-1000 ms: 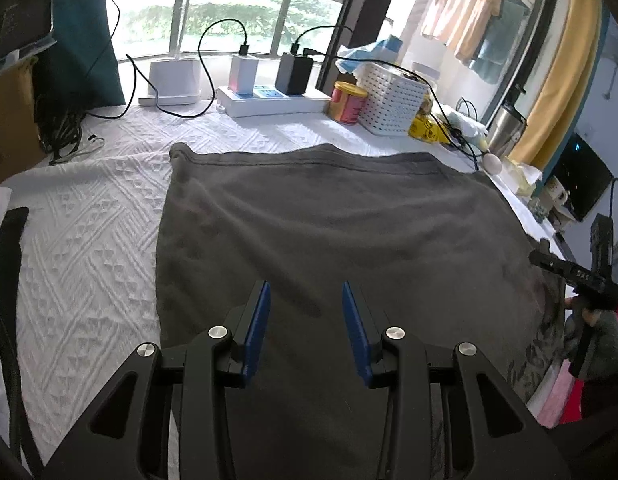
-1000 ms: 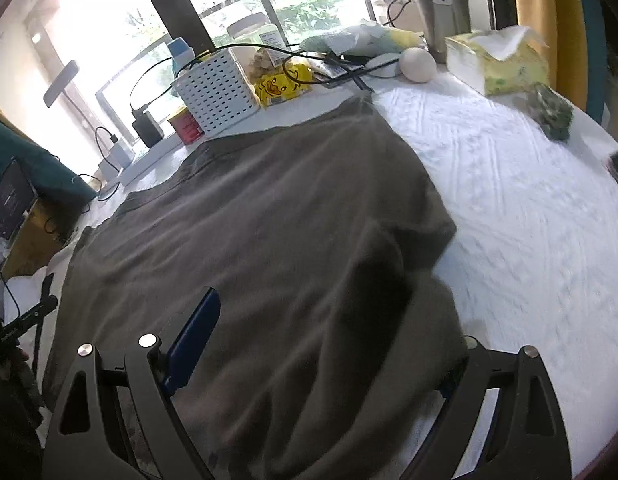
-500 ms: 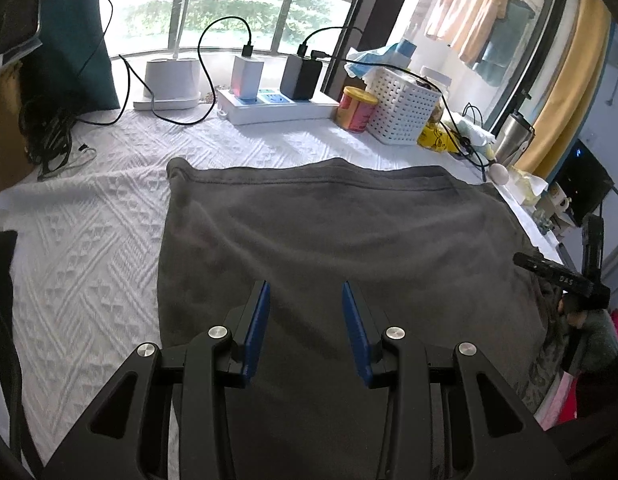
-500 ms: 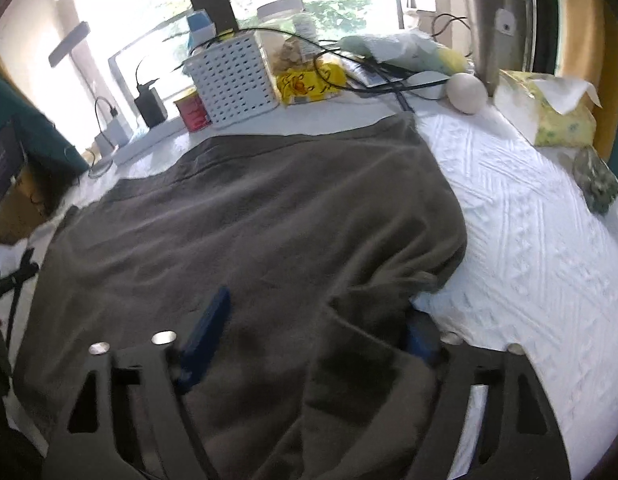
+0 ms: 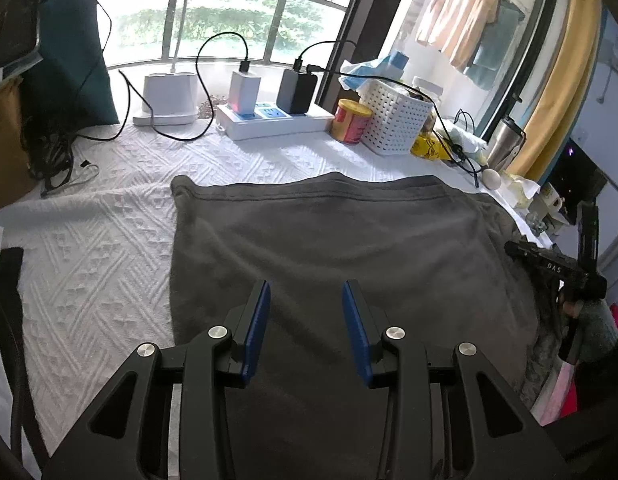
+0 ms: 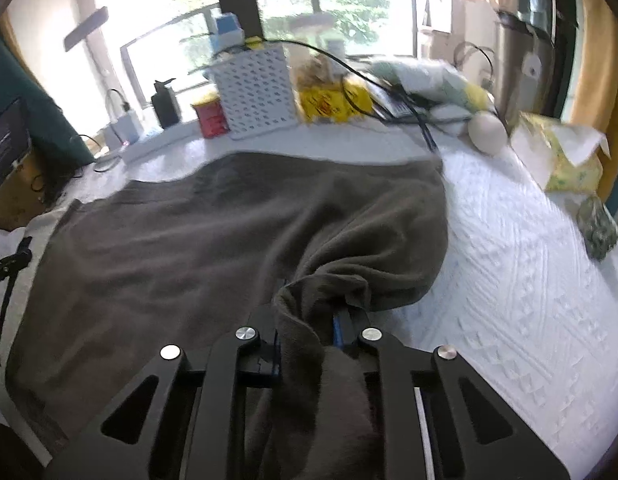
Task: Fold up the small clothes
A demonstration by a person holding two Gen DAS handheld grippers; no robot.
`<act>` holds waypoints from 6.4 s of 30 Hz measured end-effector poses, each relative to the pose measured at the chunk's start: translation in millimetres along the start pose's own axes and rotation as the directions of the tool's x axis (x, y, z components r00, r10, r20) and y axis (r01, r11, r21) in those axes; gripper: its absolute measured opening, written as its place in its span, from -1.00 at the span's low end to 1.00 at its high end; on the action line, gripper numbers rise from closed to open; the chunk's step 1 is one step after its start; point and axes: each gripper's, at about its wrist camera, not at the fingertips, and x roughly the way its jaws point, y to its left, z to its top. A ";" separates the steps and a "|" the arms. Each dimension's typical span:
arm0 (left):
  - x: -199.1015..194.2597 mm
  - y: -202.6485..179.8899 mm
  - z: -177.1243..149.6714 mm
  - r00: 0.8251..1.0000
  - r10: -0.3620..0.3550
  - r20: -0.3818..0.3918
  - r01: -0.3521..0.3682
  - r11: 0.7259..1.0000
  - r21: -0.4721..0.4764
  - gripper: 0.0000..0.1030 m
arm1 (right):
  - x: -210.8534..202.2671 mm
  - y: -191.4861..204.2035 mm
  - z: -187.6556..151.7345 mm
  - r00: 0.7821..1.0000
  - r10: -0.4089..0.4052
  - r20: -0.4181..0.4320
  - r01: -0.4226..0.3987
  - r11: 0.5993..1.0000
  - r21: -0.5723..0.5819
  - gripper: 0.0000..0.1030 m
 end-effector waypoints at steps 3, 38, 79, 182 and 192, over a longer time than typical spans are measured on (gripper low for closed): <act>-4.6 4.1 -3.6 1.000 -0.002 0.008 0.002 1.000 -0.009 -0.23 | -5.5 16.0 10.2 1.000 0.017 0.023 -0.016 0.999 -0.031 -0.66; -59.4 60.9 -41.7 0.993 -0.029 0.110 0.037 0.996 -0.079 -0.23 | 12.3 245.8 8.4 0.928 0.356 -0.111 -0.371 0.852 -0.370 -0.73; 13.0 -60.4 -30.2 0.964 -0.241 -0.110 0.253 0.961 0.113 -0.05 | -42.4 88.3 -30.4 0.949 0.316 -0.001 -0.316 0.948 -0.048 0.43; 31.6 65.9 40.4 0.982 0.189 -0.013 -0.186 0.975 0.121 -0.93 | 78.7 102.3 65.3 0.971 0.240 0.005 -0.237 0.965 -0.112 0.28; 56.1 46.5 48.5 0.999 0.020 -0.048 -0.016 0.995 0.094 0.14 | 113.4 92.3 78.4 0.961 0.276 -0.028 -0.277 0.960 -0.036 -0.43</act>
